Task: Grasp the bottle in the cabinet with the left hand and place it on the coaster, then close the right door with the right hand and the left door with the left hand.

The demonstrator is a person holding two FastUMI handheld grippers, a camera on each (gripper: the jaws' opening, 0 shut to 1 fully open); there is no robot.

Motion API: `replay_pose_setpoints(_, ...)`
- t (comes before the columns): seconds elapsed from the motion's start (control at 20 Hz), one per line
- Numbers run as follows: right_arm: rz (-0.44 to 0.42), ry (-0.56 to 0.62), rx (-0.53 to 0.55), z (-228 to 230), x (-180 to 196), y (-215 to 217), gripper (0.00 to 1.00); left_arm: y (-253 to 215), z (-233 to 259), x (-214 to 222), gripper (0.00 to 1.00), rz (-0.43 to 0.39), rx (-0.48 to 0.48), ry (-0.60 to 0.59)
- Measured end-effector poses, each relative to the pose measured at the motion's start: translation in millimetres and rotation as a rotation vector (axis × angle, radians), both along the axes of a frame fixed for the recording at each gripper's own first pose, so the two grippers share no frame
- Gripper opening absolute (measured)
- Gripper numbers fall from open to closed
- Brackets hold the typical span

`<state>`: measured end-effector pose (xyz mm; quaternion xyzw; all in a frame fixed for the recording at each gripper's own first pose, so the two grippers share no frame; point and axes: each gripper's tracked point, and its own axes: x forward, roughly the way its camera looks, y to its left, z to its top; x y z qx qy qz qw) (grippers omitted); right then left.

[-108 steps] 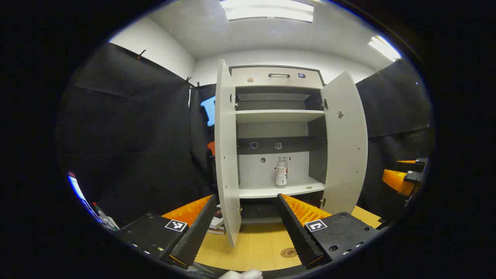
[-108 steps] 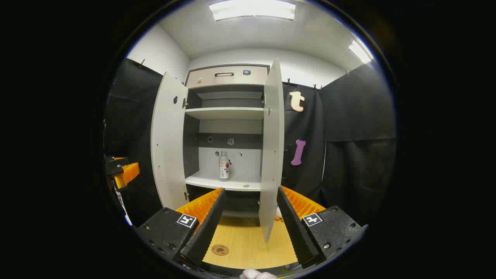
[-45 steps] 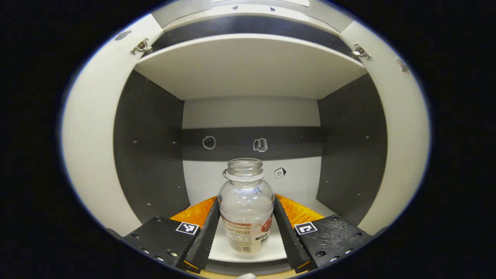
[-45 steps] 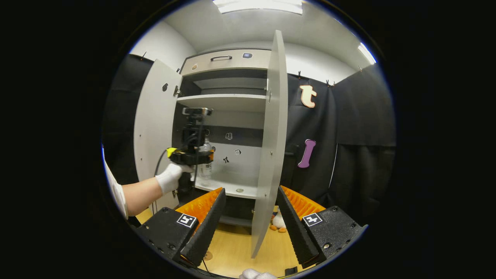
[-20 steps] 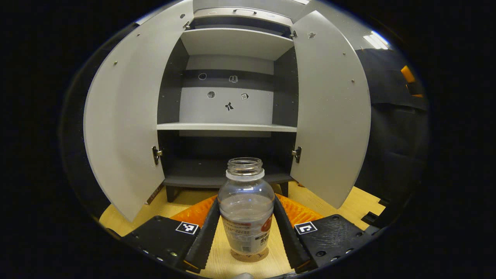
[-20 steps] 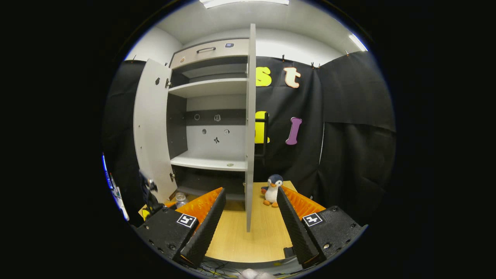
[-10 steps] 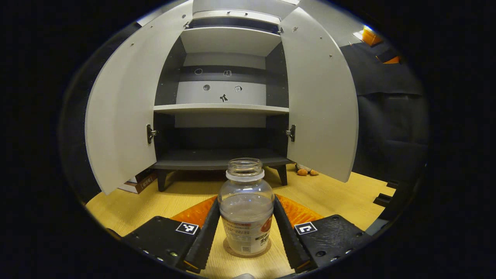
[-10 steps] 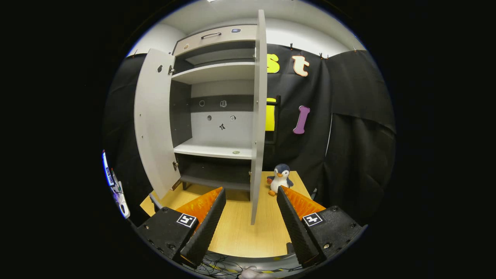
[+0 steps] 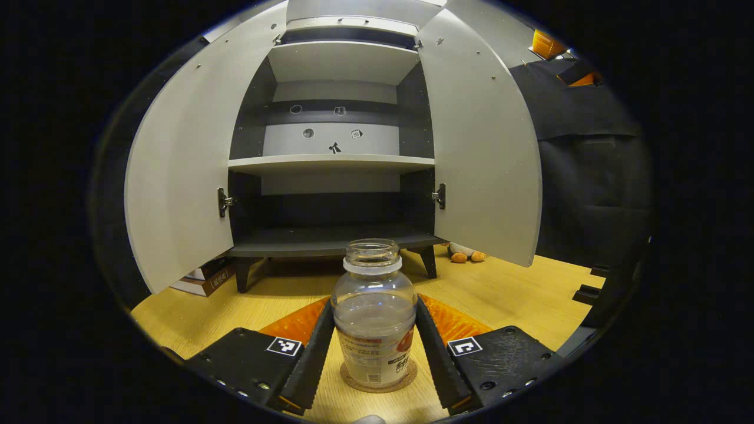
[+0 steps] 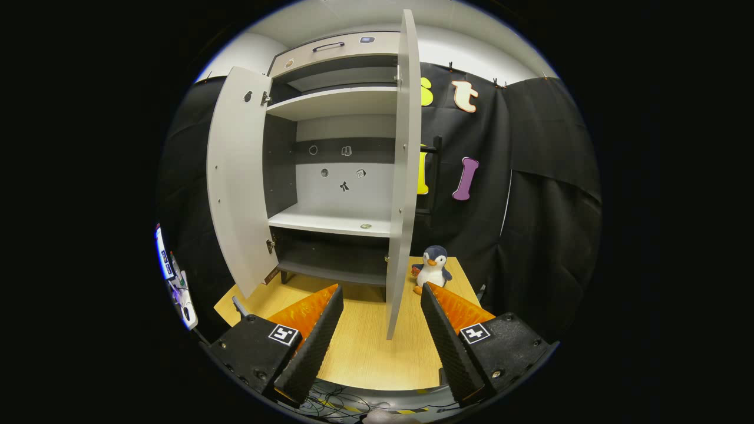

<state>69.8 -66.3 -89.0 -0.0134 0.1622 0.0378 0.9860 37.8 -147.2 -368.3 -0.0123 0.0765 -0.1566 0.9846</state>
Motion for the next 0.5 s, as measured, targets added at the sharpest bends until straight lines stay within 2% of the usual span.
replay_pose_setpoints(0.15, -0.002, -0.006, 0.0, 2.2, 0.6, 0.6, 0.82, -0.9, -14.1, 1.5, 0.77, 0.004, 0.001, 0.053)
replay_pose_setpoints(0.2, -0.006, -0.008, -0.003, 3.3, 1.0, -0.4, 0.82, 1.1, -20.3, -1.3, 0.82, 0.012, -0.002, 0.079)
replay_pose_setpoints(0.25, -0.008, -0.011, -0.006, 3.9, 1.3, -1.1, 0.82, 4.6, -18.7, -2.5, 0.83, 0.023, -0.003, 0.072)
replay_pose_setpoints(0.3, -0.013, -0.013, -0.012, 4.5, 1.5, -2.4, 0.82, 7.5, -13.2, -1.3, 0.92, 0.028, 0.001, 0.044)
replay_pose_setpoints(0.35, -0.016, -0.01, -0.02, 3.2, 1.4, -4.0, 0.82, 8.7, -8.0, -1.0, 0.96, 0.028, 0.013, 0.019)
replay_pose_setpoints(0.5, -0.019, 0.0, -0.014, 0.9, 1.7, -3.2, 0.82, 12.3, 2.0, 0.9, 0.98, 0.028, 0.07, -0.023)
